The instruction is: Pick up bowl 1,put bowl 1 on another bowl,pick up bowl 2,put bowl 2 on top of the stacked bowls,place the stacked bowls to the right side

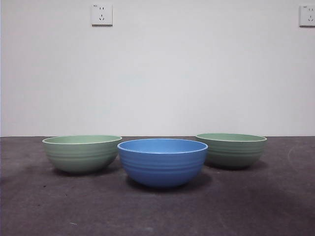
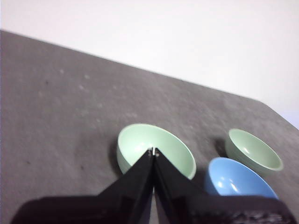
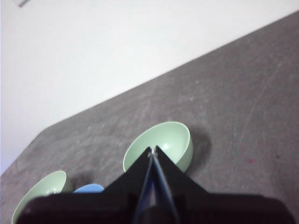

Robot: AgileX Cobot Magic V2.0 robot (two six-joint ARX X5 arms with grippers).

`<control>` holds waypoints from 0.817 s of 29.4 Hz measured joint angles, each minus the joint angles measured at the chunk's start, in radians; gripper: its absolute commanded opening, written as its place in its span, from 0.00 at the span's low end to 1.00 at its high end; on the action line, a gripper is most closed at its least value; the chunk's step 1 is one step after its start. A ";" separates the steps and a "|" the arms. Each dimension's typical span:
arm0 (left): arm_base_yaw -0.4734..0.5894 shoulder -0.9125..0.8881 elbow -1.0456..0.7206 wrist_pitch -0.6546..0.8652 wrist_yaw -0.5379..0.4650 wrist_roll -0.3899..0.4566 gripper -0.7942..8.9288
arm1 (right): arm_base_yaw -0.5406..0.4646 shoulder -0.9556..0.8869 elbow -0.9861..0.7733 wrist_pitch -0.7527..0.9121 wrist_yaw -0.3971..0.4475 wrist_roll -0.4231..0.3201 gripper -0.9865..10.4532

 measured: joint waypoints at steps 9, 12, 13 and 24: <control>0.000 0.216 0.214 -0.165 0.142 0.060 0.07 | 0.000 0.309 0.309 -0.262 -0.161 -0.177 0.08; 0.000 0.300 0.294 -0.248 0.183 0.124 0.07 | 0.002 0.422 0.436 -0.390 -0.177 -0.265 0.08; 0.000 0.330 0.322 -0.277 0.197 0.149 0.07 | 0.005 0.462 0.479 -0.435 -0.177 -0.295 0.08; -0.023 0.582 0.555 -0.574 0.320 0.401 0.07 | 0.101 0.770 0.792 -0.803 -0.177 -0.525 0.08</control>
